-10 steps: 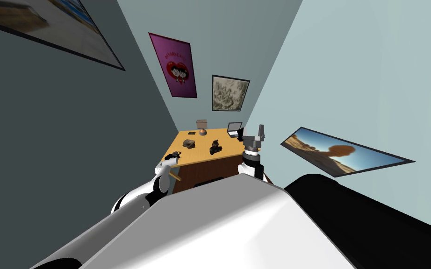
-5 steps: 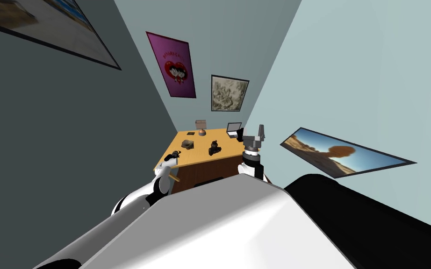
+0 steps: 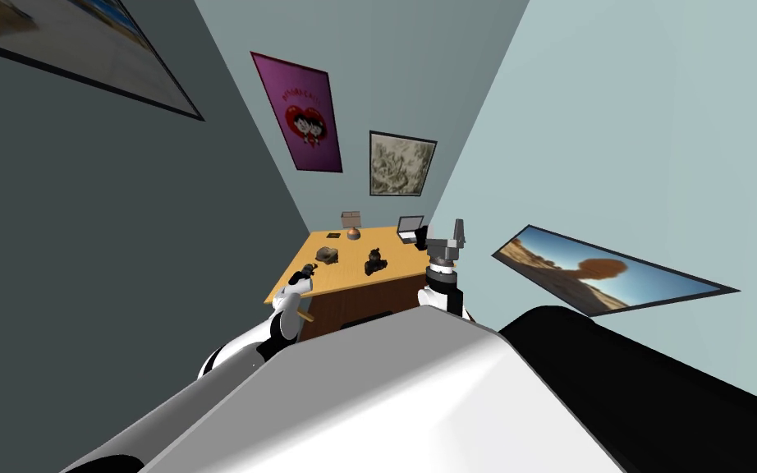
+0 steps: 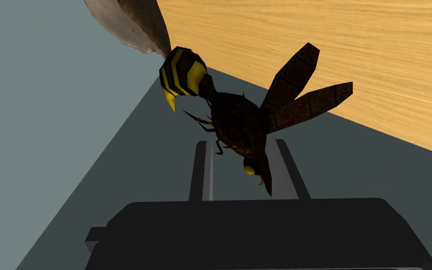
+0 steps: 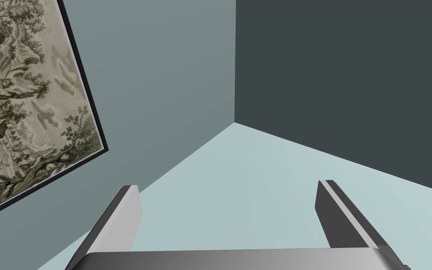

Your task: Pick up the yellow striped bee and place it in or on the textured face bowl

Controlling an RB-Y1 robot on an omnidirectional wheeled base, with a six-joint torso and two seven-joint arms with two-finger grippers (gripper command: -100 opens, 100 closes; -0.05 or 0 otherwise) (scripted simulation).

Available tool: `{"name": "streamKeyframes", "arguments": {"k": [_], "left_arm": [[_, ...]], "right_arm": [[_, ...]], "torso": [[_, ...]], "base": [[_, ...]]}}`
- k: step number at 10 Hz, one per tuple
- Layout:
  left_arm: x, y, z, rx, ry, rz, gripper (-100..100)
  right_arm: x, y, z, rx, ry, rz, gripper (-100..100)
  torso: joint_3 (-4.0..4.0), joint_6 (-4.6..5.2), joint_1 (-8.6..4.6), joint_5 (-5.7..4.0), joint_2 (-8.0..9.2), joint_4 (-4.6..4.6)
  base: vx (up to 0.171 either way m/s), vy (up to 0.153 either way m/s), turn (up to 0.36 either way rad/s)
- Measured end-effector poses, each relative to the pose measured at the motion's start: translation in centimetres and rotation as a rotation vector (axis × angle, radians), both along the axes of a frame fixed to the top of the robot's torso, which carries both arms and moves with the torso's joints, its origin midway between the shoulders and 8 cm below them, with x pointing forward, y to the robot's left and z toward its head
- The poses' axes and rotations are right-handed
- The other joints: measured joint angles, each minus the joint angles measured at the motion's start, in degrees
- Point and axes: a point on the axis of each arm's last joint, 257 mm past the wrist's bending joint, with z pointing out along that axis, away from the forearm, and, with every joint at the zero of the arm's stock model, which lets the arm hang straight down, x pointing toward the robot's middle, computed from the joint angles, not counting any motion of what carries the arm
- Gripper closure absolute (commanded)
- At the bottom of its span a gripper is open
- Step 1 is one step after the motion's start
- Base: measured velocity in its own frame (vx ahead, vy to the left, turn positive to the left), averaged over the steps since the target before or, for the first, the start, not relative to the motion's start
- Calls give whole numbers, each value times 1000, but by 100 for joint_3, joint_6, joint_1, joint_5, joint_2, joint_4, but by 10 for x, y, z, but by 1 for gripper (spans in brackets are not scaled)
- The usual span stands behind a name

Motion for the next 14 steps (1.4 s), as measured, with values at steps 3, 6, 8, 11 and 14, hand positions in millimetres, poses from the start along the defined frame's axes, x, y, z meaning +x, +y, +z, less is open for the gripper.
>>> {"name": "streamKeyframes", "arguments": {"k": [3,6,8,11,14], "left_arm": [[4,0,9,72,-22,-38,100],[6,-1,16,140,-41,-71,100],[8,-2,21,183,-53,-90,100],[11,-3,30,261,-75,-122,100],[12,-5,37,328,-88,-147,100]], "right_arm": [[0,0,0,0,0,0,0],[0,0,0,0,0,0,0],[0,0,0,0,0,0,0],[0,0,0,0,0,0,0],[0,0,0,0,0,0,0]], "torso": [[0,-3,3,0,2,-1],[-1,-5,5,1,-2,-1],[-3,-4,3,1,-5,-1],[-5,-4,1,0,-7,-2],[-7,-6,6,1,-11,-3]], "base": [[35,-35,-2],[41,-31,-1],[61,-48,-4],[62,-44,-5],[67,-31,-6]]}}
